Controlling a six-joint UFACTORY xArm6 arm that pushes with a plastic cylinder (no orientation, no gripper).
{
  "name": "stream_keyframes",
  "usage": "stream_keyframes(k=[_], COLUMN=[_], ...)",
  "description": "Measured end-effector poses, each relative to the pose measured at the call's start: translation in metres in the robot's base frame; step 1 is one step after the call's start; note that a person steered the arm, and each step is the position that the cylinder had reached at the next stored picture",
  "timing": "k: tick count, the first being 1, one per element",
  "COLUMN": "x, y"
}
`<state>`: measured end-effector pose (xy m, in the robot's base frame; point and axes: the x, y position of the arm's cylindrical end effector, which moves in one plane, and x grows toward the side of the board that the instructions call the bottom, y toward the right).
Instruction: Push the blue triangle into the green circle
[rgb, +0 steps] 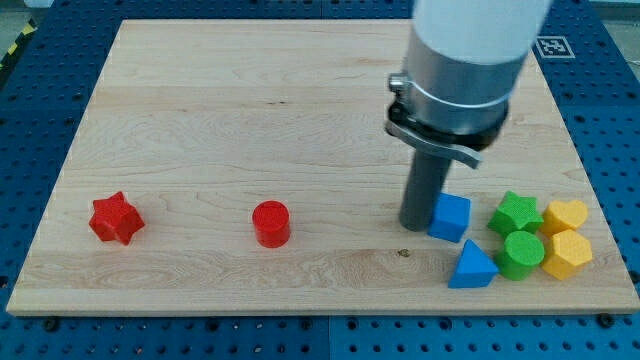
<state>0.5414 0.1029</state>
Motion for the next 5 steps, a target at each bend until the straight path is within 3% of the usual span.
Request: stream_keyframes(k=[1,3,4,5], x=[0.001,0.035,0.077,0.075], y=[0.004,-0.053,-0.024,-0.002])
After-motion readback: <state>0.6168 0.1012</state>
